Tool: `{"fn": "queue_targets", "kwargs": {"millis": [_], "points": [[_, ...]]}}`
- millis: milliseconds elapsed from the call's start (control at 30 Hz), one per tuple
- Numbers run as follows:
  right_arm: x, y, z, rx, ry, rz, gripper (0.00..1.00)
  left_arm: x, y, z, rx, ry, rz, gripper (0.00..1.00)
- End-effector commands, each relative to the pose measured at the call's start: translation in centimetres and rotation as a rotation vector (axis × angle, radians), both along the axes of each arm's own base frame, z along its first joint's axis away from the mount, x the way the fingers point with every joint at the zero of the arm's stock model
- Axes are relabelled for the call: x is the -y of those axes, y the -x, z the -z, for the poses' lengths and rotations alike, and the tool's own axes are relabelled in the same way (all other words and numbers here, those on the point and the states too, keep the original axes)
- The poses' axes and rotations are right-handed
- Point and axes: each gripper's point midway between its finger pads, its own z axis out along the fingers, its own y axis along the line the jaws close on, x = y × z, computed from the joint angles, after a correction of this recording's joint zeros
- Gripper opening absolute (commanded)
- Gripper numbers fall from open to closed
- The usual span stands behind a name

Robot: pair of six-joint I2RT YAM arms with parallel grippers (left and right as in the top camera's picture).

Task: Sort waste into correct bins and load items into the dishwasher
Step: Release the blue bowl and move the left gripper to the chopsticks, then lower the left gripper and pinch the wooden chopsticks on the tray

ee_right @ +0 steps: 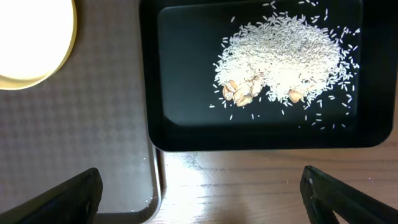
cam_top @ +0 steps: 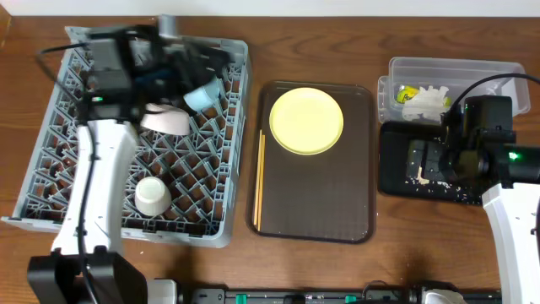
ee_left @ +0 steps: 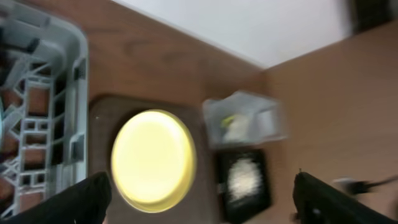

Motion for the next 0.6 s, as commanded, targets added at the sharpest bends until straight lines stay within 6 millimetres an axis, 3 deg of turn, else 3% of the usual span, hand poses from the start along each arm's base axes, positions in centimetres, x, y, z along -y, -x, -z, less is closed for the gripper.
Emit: {"fn": "queue_targets", "kwargs": {"millis": [0,267,467,567], "points": [[0.4,-0.3,-0.6,0.017,0.002,0.025,0.99,0.8,0.5,1.7,0.069,-0.317,-0.056,0.94],[0.4,-0.3,-0.6,0.018,0.002,0.024,0.99,4.0,7.5,8.7,-0.212,-0.677,-0.046,0.95],[0.4,-0.3,-0.6,0.017,0.002,0.025,0.99,6.8,12.6,11.8,-0.396,-0.726,-0.026,0.95],[0.4,-0.2,-0.6,0.016,0.001,0.025,0.99,7.2,13.6,13.9,-0.458,-0.732,-0.047,0.95]]}}
